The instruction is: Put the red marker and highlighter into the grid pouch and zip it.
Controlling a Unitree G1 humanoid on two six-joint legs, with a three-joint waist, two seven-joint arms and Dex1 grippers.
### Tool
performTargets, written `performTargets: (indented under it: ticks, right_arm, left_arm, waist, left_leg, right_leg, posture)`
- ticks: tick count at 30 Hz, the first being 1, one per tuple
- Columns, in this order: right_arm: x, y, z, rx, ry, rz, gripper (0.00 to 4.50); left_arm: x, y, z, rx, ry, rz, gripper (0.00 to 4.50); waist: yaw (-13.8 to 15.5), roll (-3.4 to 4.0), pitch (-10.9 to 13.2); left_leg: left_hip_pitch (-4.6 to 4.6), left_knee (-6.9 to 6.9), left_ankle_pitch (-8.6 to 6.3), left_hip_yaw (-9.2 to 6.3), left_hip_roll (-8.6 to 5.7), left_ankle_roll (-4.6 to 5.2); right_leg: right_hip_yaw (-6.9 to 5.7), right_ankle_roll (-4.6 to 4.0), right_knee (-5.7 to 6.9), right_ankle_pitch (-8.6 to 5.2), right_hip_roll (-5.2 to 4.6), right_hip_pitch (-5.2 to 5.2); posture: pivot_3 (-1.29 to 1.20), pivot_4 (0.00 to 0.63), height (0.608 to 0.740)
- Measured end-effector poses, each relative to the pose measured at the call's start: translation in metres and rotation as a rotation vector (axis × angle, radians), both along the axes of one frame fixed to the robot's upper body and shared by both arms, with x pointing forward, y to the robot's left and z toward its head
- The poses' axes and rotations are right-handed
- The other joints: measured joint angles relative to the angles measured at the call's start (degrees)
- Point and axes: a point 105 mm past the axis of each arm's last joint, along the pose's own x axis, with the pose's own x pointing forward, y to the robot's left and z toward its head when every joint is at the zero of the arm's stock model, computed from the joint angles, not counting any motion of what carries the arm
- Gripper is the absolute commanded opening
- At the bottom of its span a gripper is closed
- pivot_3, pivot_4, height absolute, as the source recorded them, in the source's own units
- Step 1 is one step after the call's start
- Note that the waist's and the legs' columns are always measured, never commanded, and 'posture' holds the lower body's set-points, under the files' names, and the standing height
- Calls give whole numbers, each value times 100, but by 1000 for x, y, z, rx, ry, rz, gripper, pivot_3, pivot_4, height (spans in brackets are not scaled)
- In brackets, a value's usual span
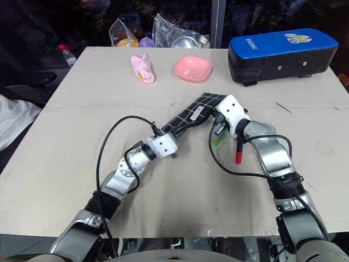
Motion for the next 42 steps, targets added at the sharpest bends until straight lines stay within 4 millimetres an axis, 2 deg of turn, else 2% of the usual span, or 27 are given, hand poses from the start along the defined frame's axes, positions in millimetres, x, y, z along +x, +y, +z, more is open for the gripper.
performTargets:
  ticks: [13, 20, 29, 42]
  right_arm:
    - [-5, 0, -7, 10, 53, -7, 30]
    - [-7, 10, -6, 67, 96, -4, 30]
    - [-5, 16, 7, 133, 102, -10, 30]
    - [-13, 32, 16, 108, 75, 52, 30]
  left_arm:
    - [7, 8, 11, -29, -63, 71, 0]
    - [9, 8, 15, -34, -90, 90, 0]
    - [9, 7, 15, -33, -95, 92, 0]
    - [9, 5, 14, -26, -110, 100, 0]
  waist:
    - [1, 0, 0]
    - [2, 0, 0]
    - [1, 0, 0]
    - [1, 0, 0]
  left_leg:
    - [-1, 0, 0, -1, -1, 0]
    - [-2, 0, 0, -2, -1, 0]
    - [-2, 0, 0, -3, -1, 0]
    - [-4, 0, 0, -5, -1, 1]
  right_leg:
    - [-1, 0, -1, 0, -1, 0]
    - [-2, 0, -1, 0, -1, 0]
    - [-3, 0, -1, 0, -1, 0]
    - [-5, 0, -2, 0, -2, 0]
  posture:
    - [0, 150, 740]
    - [0, 150, 740]
    - [0, 150, 740]
    - [0, 150, 740]
